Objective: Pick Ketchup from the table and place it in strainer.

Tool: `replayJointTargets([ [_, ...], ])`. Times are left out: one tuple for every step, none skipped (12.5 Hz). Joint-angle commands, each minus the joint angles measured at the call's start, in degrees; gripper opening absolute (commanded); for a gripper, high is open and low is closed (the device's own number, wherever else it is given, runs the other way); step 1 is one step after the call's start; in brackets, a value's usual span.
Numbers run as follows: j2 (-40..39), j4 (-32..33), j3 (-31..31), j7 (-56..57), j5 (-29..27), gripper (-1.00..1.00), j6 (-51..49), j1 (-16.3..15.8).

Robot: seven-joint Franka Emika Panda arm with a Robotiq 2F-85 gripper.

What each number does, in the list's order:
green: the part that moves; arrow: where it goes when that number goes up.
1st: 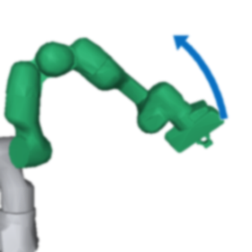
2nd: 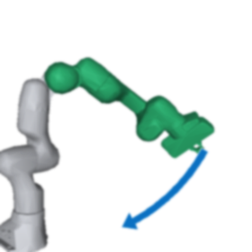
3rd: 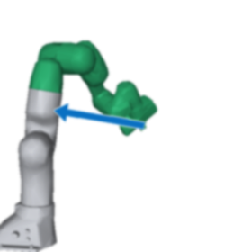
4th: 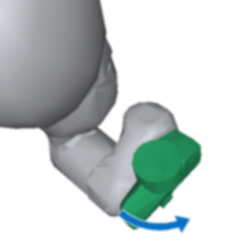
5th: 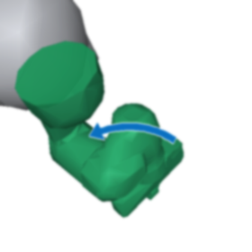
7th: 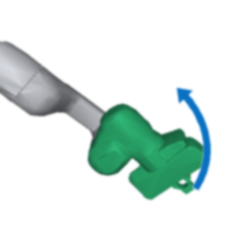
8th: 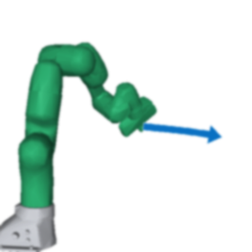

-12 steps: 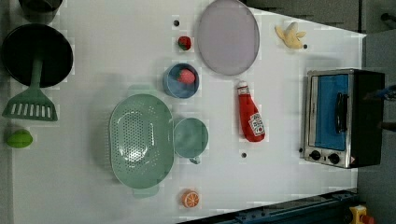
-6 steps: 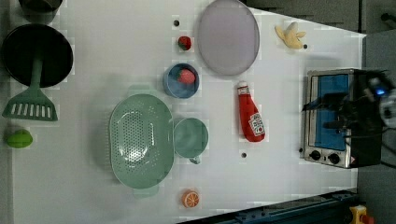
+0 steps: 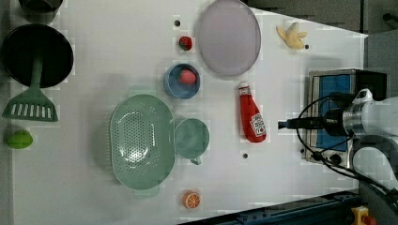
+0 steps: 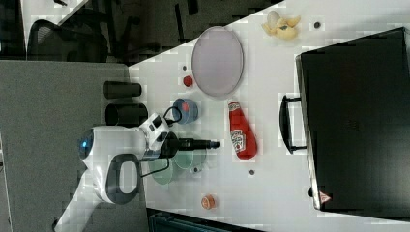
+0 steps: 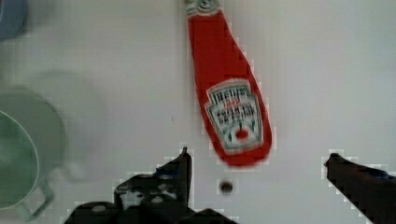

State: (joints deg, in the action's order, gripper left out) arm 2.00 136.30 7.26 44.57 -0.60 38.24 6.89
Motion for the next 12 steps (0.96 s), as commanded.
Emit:
replayJointTargets([
  [-2.19,2.74,-0.17,9.83,-0.08,1.00,7.86,0.26],
  [-3.85,3.12,-0.04,9.83,-0.08,1.00,9.33,0.19],
  [-5.81,3.10,0.13,9.85,-0.08,1.00,10.16,0.10],
  [-7.83,2.92,0.30,9.85,-0.03,1.00,10.91,0.09],
  [-9.87,2.70,0.41,9.83,0.53,1.00,12.65,0.09],
  [-11.72,2.68,0.37,9.85,2.33,1.00,15.12,0.11],
  [-13.51,2.64,0.24,9.83,4.83,1.00,18.34,0.15],
  [-15.17,2.66,0.23,9.85,5.96,1.00,21.13,0.16],
  [-16.57,2.57,0.39,9.81,5.95,1.00,22.79,0.15],
  [-17.80,2.51,0.47,9.78,5.95,1.00,23.16,0.12],
  [-18.94,2.23,0.34,9.36,5.95,1.00,23.30,0.14],
  [-19.93,1.85,0.25,9.26,5.95,1.00,23.76,0.15],
])
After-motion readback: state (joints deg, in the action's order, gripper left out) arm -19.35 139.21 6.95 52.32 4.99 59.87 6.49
